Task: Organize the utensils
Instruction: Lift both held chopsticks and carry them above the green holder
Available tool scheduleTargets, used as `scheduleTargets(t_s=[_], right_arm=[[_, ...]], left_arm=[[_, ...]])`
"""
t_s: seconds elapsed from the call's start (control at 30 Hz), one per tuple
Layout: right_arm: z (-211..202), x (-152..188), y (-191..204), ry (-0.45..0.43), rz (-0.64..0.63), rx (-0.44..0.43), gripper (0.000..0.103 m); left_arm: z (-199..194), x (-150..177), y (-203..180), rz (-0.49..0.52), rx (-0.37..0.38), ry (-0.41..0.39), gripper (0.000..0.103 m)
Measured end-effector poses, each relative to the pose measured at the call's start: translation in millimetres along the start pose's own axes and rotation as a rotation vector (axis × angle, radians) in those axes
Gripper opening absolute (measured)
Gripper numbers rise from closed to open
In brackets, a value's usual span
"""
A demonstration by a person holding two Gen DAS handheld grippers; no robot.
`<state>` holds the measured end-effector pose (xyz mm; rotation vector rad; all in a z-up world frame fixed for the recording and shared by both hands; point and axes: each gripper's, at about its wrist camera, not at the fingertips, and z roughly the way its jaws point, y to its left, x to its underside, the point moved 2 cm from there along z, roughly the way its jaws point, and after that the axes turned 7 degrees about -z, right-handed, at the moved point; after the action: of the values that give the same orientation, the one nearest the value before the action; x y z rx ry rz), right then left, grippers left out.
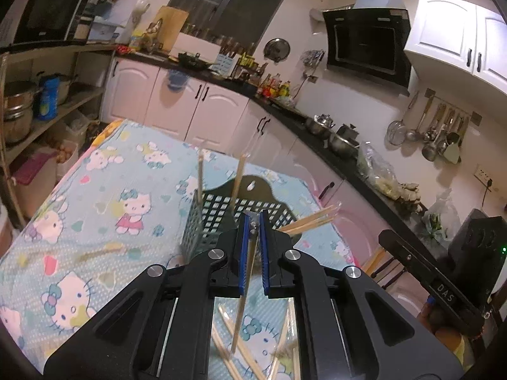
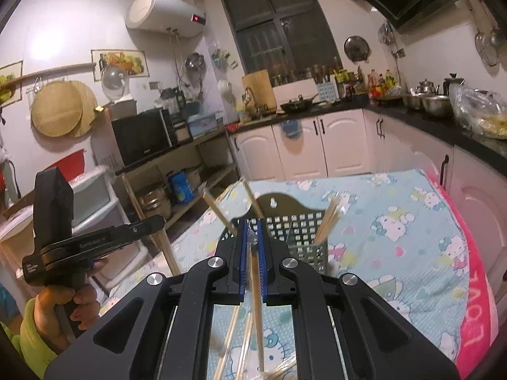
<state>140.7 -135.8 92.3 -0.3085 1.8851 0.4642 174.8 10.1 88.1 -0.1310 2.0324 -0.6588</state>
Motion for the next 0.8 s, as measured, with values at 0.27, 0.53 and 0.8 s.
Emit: scheduleTargets(t_s=[0.27, 0.53, 0.8], right_arm=[[-9, -13, -4, -0.051, -0.002, 0.028, 0.007], [-9, -27, -6, -0.077, -0.005, 0.042, 0.007], [-3, -48, -6, -0.107, -0.004, 0.044, 0.007]], left_arm=[[0, -15, -18, 0.034, 0.032, -0.028, 0.002], [0, -30, -29, 0.049, 0.054, -0.059, 0.002], [2, -54, -32, 0.056, 0.048, -0.104, 0.002]])
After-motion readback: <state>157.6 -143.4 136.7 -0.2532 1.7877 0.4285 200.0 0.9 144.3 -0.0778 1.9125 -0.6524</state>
